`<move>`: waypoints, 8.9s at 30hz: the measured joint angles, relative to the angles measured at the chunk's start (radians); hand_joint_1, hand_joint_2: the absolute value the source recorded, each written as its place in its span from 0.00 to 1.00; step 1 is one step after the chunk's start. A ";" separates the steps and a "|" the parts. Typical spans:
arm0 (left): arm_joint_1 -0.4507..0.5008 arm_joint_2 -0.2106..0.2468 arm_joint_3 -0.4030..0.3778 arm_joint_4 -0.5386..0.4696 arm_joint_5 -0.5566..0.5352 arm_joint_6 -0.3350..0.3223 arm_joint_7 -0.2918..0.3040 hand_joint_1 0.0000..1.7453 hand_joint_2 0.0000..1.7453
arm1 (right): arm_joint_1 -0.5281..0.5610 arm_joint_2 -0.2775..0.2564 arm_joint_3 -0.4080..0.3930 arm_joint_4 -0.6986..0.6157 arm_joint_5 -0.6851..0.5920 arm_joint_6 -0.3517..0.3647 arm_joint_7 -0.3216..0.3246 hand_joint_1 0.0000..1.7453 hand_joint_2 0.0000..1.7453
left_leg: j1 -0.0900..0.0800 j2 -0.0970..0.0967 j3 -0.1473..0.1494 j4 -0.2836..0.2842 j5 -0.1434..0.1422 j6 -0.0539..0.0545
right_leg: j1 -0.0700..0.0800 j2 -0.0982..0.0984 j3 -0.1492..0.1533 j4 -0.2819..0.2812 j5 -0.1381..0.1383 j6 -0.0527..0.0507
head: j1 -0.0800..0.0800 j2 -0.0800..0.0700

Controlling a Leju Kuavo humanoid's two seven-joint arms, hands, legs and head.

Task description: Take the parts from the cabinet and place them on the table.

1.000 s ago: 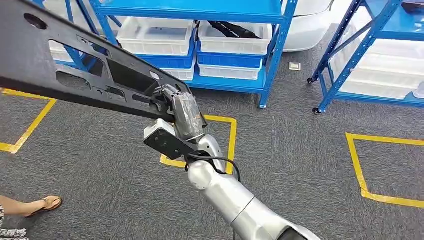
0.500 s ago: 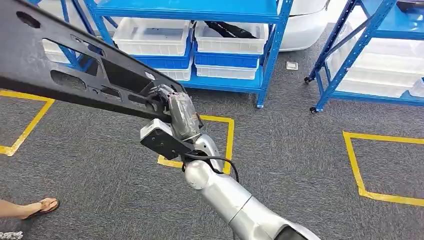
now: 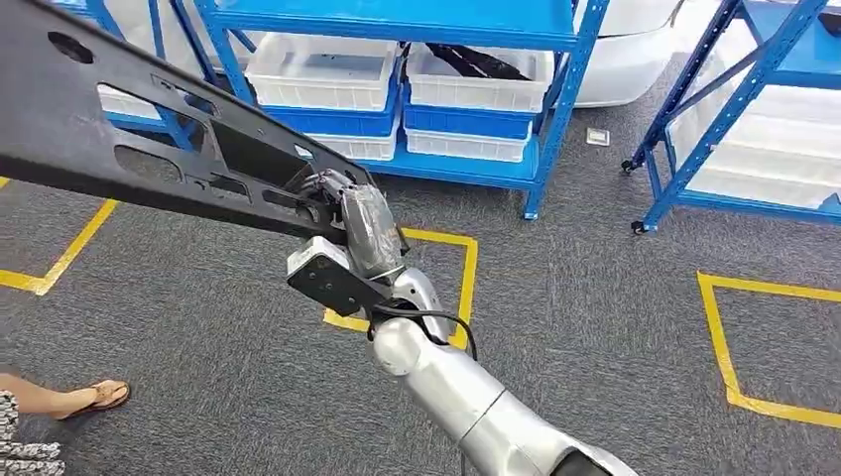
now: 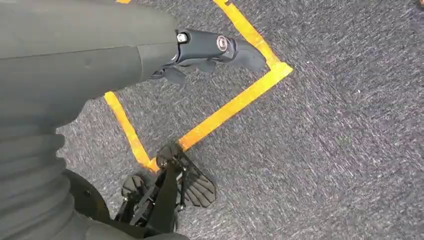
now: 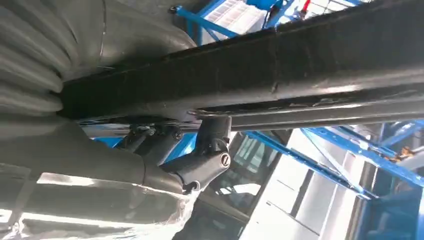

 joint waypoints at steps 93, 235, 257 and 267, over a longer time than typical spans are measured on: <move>0.003 -0.006 0.002 0.000 0.008 0.023 0.003 0.00 1.00 | -0.028 0.006 0.018 0.023 -0.052 0.015 -0.002 1.00 1.00 | 0.005 -0.020 -0.009 0.002 0.005 -0.005 | 0.005 0.007 -0.009 -0.003 0.011 -0.007 | 0.003 0.000; 0.001 0.006 0.003 0.000 -0.004 0.033 0.007 0.00 1.00 | -0.056 0.005 0.059 0.043 -0.075 0.026 -0.014 1.00 1.00 | 0.001 0.034 -0.007 -0.024 0.028 0.053 | 0.028 -0.030 0.011 0.047 -0.069 -0.030 | 0.006 0.000; 0.018 0.061 0.003 0.000 0.005 -0.144 0.014 0.00 1.00 | -0.042 0.008 0.056 0.050 -0.073 0.013 0.000 1.00 1.00 | 0.020 0.022 -0.130 0.197 -0.032 0.001 | 0.018 -0.044 0.027 0.003 -0.030 -0.043 | 0.007 0.000; 0.013 0.069 0.003 -0.001 0.006 -0.147 0.012 0.00 1.00 | -0.048 0.003 0.052 0.047 -0.072 0.013 -0.003 1.00 1.00 | -0.001 0.019 -0.006 -0.024 0.028 0.059 | 0.025 -0.014 -0.030 0.152 -0.115 -0.031 | 0.015 0.000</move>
